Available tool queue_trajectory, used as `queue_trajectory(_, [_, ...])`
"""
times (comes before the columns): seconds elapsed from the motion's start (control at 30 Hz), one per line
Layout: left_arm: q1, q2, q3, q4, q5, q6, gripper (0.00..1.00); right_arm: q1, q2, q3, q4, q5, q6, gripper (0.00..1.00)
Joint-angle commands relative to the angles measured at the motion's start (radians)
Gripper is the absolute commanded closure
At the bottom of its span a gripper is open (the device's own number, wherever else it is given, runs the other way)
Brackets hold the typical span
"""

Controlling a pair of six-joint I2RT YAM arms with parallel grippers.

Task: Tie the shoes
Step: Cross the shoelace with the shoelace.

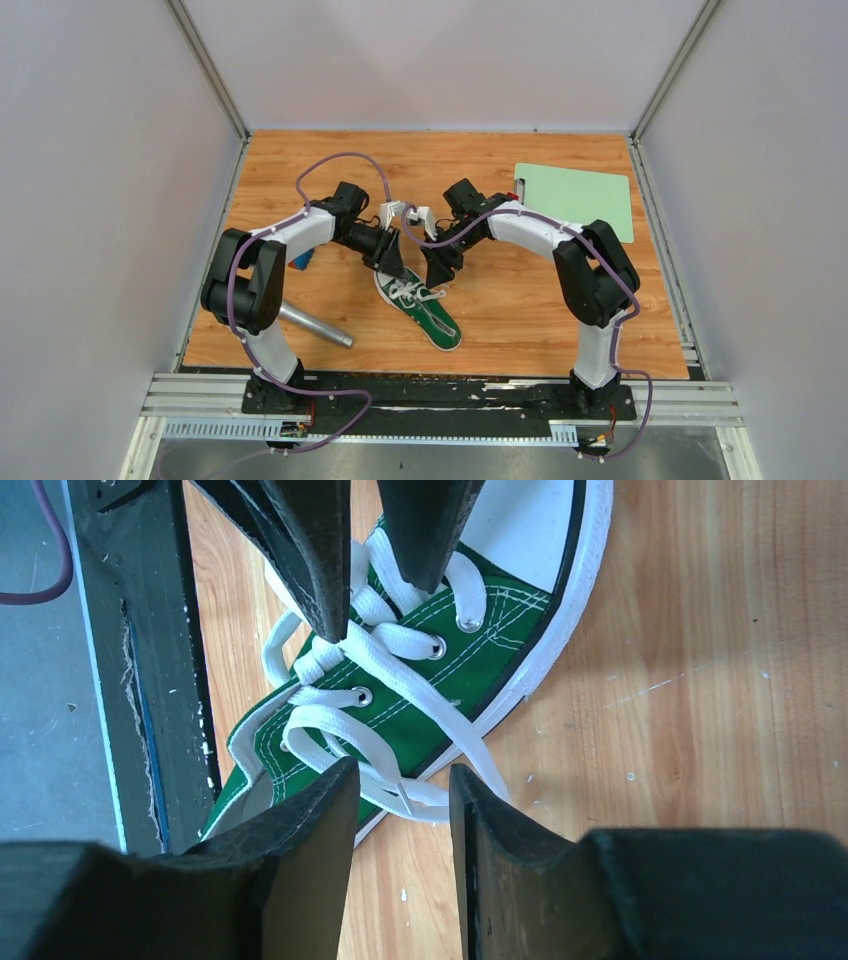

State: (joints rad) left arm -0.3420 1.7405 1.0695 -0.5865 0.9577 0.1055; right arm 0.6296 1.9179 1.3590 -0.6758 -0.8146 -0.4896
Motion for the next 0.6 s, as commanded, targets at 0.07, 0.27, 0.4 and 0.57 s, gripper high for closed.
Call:
queue_trajectory(0.07, [-0.002, -0.015, 0.007, 0.027, 0.034, -0.021, 0.53, 0.013, 0.018, 0.031, 0.042, -0.066, 0.008, 0.66])
queue_trajectory(0.27, [-0.002, -0.011, 0.0, 0.035, 0.032, -0.03, 0.53, 0.013, 0.027, 0.009, 0.045, -0.101, 0.031, 0.78])
queue_trajectory(0.4, [-0.001, -0.008, 0.007, 0.034, 0.029, -0.032, 0.53, 0.012, 0.021, -0.003, 0.062, -0.114, 0.049, 0.77])
queue_trajectory(0.57, [-0.001, -0.01, 0.008, 0.021, 0.018, -0.025, 0.53, 0.013, 0.019, -0.011, 0.065, -0.12, 0.055, 0.74])
